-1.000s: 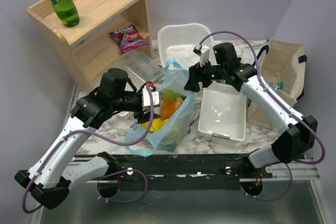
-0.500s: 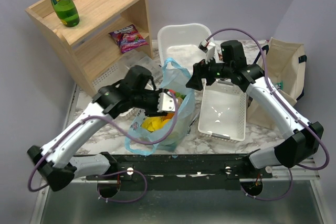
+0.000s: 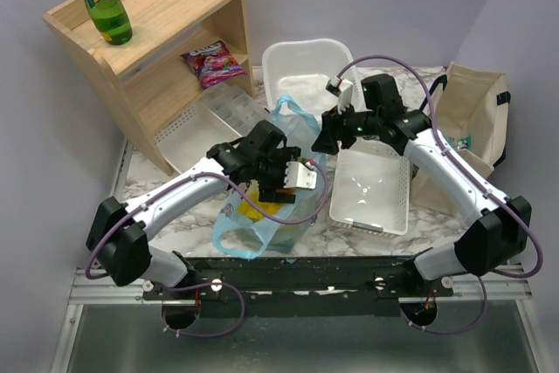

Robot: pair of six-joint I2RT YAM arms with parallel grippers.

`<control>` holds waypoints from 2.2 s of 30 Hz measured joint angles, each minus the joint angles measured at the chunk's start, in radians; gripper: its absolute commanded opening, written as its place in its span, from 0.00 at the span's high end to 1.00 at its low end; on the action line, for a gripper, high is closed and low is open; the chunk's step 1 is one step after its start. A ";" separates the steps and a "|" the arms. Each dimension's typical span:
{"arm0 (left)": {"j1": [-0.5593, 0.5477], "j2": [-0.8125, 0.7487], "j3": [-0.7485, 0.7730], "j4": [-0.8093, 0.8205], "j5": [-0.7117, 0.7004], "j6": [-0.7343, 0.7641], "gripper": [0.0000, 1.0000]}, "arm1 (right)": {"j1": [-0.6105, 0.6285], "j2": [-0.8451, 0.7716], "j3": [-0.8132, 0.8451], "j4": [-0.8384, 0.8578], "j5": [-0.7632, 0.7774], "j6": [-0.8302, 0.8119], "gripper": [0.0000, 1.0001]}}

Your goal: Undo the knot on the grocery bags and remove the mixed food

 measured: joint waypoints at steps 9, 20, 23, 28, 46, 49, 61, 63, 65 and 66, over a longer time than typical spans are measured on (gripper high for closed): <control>-0.001 0.081 -0.001 0.057 -0.002 -0.028 0.99 | 0.000 0.026 -0.015 0.013 0.000 -0.013 0.99; 0.027 -0.196 -0.004 -0.061 -0.015 -0.092 1.00 | 0.000 0.018 -0.029 0.011 0.019 -0.029 0.99; 0.063 -0.246 -0.002 -0.063 -0.014 -0.114 1.00 | 0.000 -0.003 -0.042 0.009 0.027 -0.038 0.98; 0.116 -0.296 -0.001 -0.059 0.030 -0.170 1.00 | 0.000 -0.037 -0.047 -0.006 0.034 -0.045 0.36; 0.182 -0.553 0.129 0.164 0.303 -0.403 1.00 | 0.000 -0.093 0.340 -0.052 -0.157 0.179 0.03; 0.182 -0.553 0.119 0.195 0.313 -0.383 1.00 | 0.003 -0.107 0.339 -0.033 -0.210 0.233 0.03; 0.146 -0.524 0.078 0.246 0.314 -0.330 1.00 | 0.165 -0.079 0.295 -0.033 -0.187 0.230 0.79; 0.145 -0.527 0.073 0.245 0.306 -0.327 0.79 | 0.165 -0.066 0.295 -0.030 -0.171 0.230 0.99; 0.142 -0.526 0.078 0.231 0.281 -0.330 0.48 | 0.165 -0.057 0.295 -0.027 -0.161 0.229 0.99; 0.141 -0.523 0.090 0.205 0.262 -0.338 0.40 | 0.166 -0.055 0.295 -0.027 -0.154 0.226 0.99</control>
